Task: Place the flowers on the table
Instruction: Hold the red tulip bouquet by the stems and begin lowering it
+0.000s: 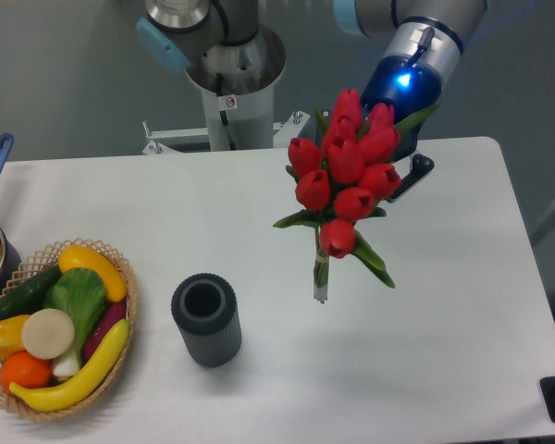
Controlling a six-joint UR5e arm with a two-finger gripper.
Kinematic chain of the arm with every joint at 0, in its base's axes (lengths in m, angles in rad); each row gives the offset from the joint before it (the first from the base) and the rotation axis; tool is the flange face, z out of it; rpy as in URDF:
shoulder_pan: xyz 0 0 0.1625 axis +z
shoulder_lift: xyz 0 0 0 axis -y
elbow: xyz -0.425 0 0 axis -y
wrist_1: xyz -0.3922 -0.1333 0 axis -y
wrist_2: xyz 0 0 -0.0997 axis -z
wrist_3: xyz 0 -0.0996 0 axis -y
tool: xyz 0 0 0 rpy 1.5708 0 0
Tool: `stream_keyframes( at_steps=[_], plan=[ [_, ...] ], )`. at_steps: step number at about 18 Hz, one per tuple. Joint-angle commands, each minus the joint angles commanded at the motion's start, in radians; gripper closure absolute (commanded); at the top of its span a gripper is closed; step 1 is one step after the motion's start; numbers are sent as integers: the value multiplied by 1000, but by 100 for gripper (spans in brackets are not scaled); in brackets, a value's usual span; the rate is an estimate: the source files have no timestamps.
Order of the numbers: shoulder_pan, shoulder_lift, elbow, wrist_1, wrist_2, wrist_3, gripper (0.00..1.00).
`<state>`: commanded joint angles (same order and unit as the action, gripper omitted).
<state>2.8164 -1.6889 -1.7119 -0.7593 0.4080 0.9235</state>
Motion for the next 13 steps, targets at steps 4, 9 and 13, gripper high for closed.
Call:
stream_keyframes(
  at_steps=[4, 9, 13],
  plan=[
    [-2, 8, -9, -2, 2, 2, 55],
    [-3, 24, -11, -3, 81, -2, 55],
    [-5, 44, -12, -5, 156, -3, 55]
  ],
)
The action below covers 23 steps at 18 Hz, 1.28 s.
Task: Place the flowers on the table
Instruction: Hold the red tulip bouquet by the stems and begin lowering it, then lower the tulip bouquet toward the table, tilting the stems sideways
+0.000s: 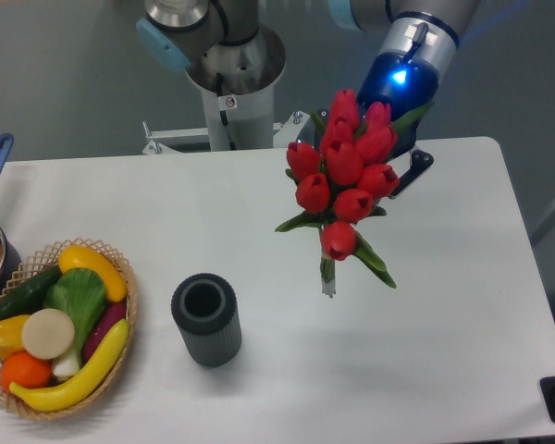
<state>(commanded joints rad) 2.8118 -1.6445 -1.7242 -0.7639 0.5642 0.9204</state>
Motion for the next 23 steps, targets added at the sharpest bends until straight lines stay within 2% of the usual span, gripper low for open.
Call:
stream_keyframes(
  at_steps=[3, 9, 17, 23],
  plan=[
    [-12, 18, -3, 0, 109, -2, 55],
    [-89, 20, -5, -3, 314, -2, 55],
    [-250, -43, -3, -3, 739, 9, 55],
    [-282, -78, -24, -9, 951, 38, 55]
  ],
)
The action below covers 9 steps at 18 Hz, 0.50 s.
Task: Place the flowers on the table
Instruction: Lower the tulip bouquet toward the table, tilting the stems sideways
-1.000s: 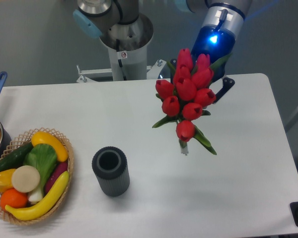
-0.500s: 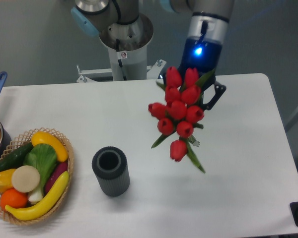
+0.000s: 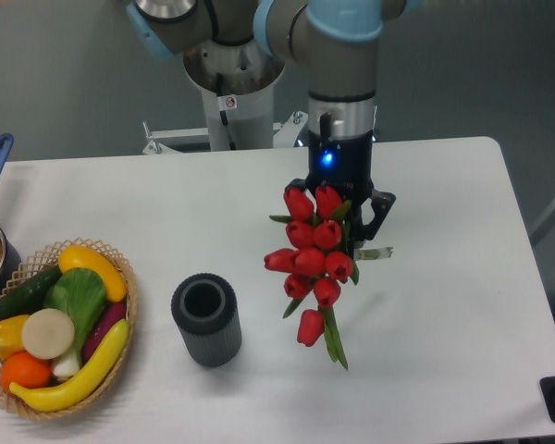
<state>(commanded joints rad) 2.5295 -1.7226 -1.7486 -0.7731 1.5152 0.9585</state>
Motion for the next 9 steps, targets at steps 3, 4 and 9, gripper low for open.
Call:
stream_keyframes(
  at_steps=[3, 4, 9],
  plan=[
    [-6, -25, -40, 2, 150, 113, 55],
    [-8, -34, -43, 2, 186, 126, 55],
    [-18, -107, -32, 3, 278, 128, 55]
  ],
)
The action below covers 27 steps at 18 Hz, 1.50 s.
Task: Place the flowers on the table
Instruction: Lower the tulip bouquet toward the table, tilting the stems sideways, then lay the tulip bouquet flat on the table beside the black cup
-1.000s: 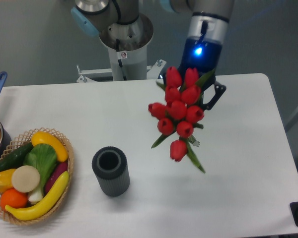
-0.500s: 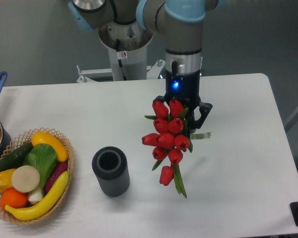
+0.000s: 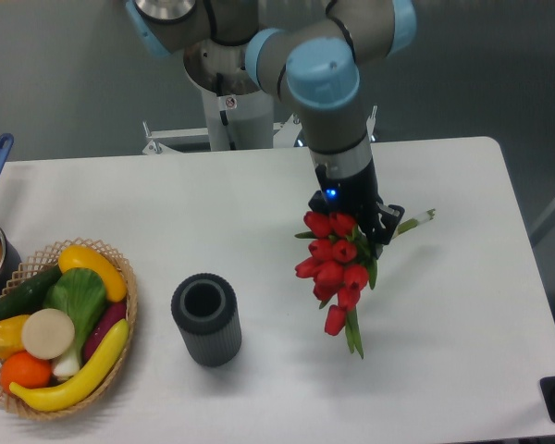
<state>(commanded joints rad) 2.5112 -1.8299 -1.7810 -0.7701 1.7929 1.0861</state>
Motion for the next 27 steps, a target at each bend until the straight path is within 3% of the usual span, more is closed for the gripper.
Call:
stream_keyframes(
  at_steps=[5, 15, 25, 27],
  plan=[
    [-37, -94, 0, 5, 127, 0, 55],
    [-51, -164, 20, 6, 121, -3, 54],
    [-52, -161, 15, 9, 120, 0, 22],
    [-52, -148, 18, 9, 118, 9, 9]
  ],
)
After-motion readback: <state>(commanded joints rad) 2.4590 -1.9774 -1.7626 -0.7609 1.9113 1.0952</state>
